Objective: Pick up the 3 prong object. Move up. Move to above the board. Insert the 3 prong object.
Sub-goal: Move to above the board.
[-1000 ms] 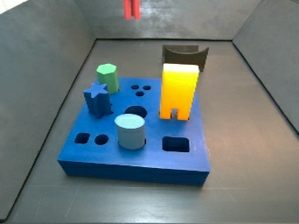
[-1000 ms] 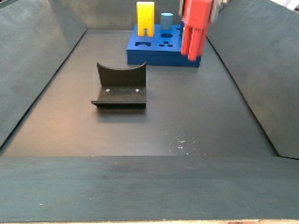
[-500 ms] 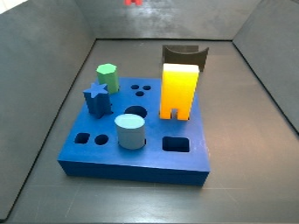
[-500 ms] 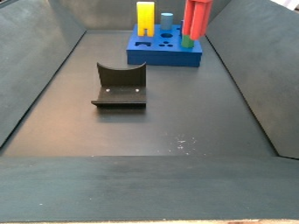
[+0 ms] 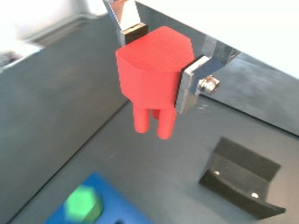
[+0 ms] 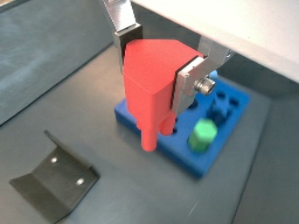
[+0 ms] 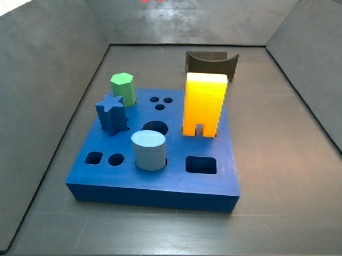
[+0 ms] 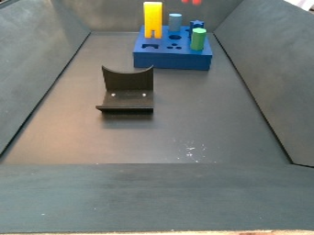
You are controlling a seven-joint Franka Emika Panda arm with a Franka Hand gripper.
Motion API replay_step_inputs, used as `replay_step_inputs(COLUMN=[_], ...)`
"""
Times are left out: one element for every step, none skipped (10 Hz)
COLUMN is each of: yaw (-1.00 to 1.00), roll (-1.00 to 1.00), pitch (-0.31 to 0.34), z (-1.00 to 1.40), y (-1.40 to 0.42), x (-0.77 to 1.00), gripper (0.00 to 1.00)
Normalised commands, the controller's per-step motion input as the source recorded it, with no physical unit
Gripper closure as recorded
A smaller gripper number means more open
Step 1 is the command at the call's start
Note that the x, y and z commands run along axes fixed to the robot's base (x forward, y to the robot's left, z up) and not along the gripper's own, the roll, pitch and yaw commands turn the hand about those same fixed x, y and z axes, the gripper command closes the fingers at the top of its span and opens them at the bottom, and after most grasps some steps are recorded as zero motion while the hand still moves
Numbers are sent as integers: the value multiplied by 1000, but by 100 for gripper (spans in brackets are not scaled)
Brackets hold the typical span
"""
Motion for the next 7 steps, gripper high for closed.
replay_step_inputs(yaw=[478, 289, 124, 48, 28, 26, 19], roll=[13, 29, 46, 30, 31, 31, 39], pitch=[156, 131, 117, 114, 127, 128, 122], z=[313, 315, 316, 319, 312, 246, 130], y=[-1000, -1000, -1000, -1000, -961, -749, -391], x=[173, 181, 198, 225, 237, 213, 150], gripper=[100, 100, 100, 100, 100, 100, 100])
